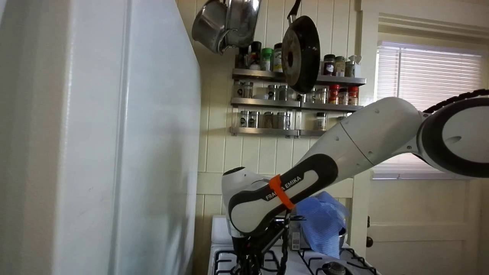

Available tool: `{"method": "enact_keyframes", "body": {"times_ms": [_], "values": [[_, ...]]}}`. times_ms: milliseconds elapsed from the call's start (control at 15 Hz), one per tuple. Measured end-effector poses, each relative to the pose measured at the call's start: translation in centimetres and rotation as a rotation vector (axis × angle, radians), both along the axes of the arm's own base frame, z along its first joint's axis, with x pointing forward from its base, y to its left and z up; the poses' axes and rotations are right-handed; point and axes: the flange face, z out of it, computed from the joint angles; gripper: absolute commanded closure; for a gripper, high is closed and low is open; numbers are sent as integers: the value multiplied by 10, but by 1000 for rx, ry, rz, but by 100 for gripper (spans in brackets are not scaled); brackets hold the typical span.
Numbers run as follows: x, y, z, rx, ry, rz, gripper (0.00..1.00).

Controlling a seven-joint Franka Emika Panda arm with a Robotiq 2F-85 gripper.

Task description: Put the towel in the bowl then move the stove cover to the left

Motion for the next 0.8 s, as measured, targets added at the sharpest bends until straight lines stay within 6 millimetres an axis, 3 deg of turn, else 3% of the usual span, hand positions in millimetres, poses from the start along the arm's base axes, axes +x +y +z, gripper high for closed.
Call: {"method": "enact_keyframes", "body": {"times_ms": [533, 600, 667, 800], "values": [[5, 4, -5, -37, -24, 16, 92], [5, 4, -5, -38, -24, 17, 42], [5, 4, -5, -38, -24, 17, 41], [5, 4, -6, -39, -23, 19, 27]]}}
